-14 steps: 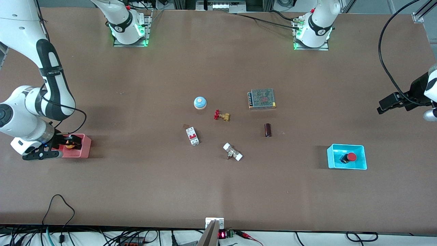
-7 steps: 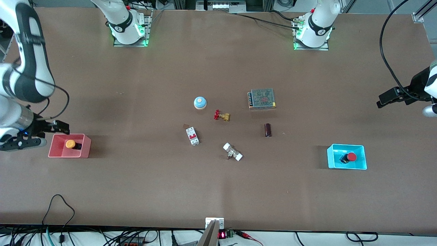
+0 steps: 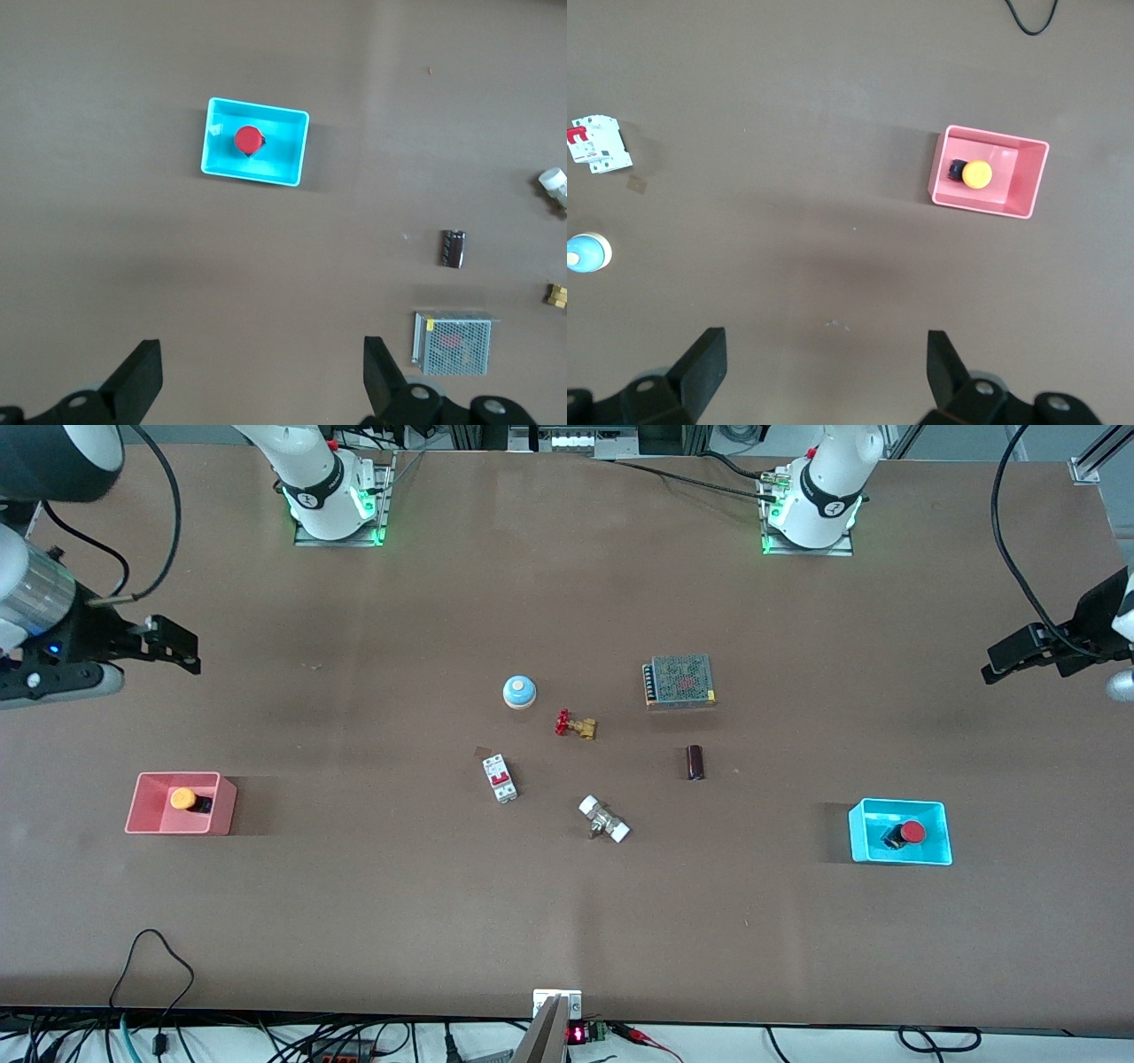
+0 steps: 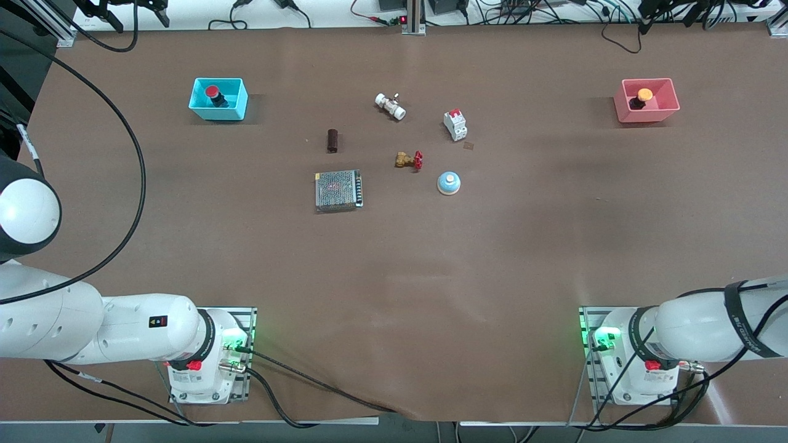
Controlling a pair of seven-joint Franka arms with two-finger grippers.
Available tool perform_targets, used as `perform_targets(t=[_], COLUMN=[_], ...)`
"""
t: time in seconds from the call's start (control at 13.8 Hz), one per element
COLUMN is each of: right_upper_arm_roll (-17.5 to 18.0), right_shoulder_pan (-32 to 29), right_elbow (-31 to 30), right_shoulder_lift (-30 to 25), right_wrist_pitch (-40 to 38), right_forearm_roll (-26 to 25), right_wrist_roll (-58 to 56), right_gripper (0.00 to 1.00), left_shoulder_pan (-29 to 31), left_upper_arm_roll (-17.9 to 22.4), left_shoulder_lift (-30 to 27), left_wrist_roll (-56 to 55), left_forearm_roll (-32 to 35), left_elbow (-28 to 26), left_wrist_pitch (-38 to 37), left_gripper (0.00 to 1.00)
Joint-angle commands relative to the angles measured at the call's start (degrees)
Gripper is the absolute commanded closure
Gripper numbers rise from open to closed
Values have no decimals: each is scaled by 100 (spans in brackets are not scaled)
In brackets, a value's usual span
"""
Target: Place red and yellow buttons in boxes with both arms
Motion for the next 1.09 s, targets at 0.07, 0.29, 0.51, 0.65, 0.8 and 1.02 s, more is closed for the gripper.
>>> perform_targets(t=[0.07, 0.29, 0.51, 0.65, 0.8, 1.02], right_upper_arm_roll=[-2, 16, 16, 16, 7, -2], right_shoulder_pan=[-117, -116, -116, -116, -125, -134], right_elbow=[194, 202, 185, 185, 167, 45], right_shoulder_lift=[151, 151, 151, 151, 142, 55], right_wrist_pitch=[-451, -524, -541, -541, -550, -550], right_forearm_roll=[51, -11, -11, 24, 25, 25], right_wrist_roll=[63, 99, 108, 108, 108, 108], right_gripper=[0, 0, 0, 0, 0, 0], left_shoulder_pan=[18, 18, 27, 27, 18, 18], left_upper_arm_roll=[10, 1, 28, 19, -25, -43], left_shoulder_lift=[-77, -77, -86, -86, -94, -243], left_wrist_roll=[320, 222, 284, 284, 284, 275], left_forearm_roll=[-14, -6, -6, -6, 3, -6], left_elbow=[15, 15, 15, 15, -11, -309], left_wrist_pitch=[-120, -190, -199, -190, -182, -33], left_gripper=[0, 0, 0, 0, 0, 0])
